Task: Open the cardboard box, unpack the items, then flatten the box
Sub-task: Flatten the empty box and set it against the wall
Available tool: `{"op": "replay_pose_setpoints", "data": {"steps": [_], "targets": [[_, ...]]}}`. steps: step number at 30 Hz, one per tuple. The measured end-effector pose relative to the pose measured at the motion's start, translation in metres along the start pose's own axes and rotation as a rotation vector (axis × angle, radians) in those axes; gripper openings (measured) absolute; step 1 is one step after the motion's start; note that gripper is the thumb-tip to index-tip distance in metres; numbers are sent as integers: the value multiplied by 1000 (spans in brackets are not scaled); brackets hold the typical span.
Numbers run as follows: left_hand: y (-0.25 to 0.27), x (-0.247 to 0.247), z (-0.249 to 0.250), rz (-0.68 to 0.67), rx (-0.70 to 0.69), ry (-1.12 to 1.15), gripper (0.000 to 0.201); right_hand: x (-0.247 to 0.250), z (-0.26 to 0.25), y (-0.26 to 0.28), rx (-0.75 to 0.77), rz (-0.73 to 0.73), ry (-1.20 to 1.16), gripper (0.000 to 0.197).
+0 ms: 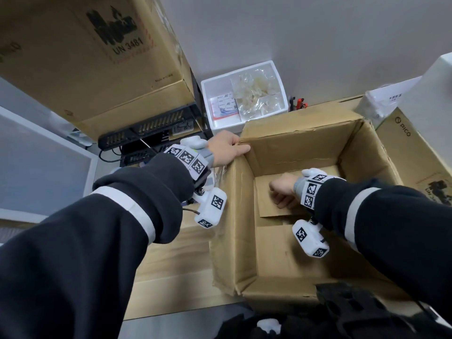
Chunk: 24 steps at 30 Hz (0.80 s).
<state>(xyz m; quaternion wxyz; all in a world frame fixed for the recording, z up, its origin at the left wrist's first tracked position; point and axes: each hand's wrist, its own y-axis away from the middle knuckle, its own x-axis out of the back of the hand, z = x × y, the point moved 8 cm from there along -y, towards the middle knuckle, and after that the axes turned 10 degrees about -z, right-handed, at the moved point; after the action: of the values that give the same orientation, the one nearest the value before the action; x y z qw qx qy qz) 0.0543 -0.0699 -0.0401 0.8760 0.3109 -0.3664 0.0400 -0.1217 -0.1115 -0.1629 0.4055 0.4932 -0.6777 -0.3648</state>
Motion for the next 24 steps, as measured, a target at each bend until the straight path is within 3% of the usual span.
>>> {"op": "replay_pose_setpoints", "data": {"steps": [8, 10, 13, 17, 24], "targets": [[7, 28, 21, -62, 2, -57, 41, 18, -3, 9, -28, 86, 389, 18], [10, 33, 29, -76, -4, -92, 37, 19, -8, 14, -7, 72, 465, 25], [13, 41, 33, -50, -9, -107, 34, 5, -8, 14, -5, -94, 330, 36], [15, 45, 30, -51, -12, -93, 33, -32, -1, 25, -43, -355, 341, 25], [18, 54, 32, -30, -9, -23, 32, -75, 38, 14, -149, -477, 577, 22]]}}
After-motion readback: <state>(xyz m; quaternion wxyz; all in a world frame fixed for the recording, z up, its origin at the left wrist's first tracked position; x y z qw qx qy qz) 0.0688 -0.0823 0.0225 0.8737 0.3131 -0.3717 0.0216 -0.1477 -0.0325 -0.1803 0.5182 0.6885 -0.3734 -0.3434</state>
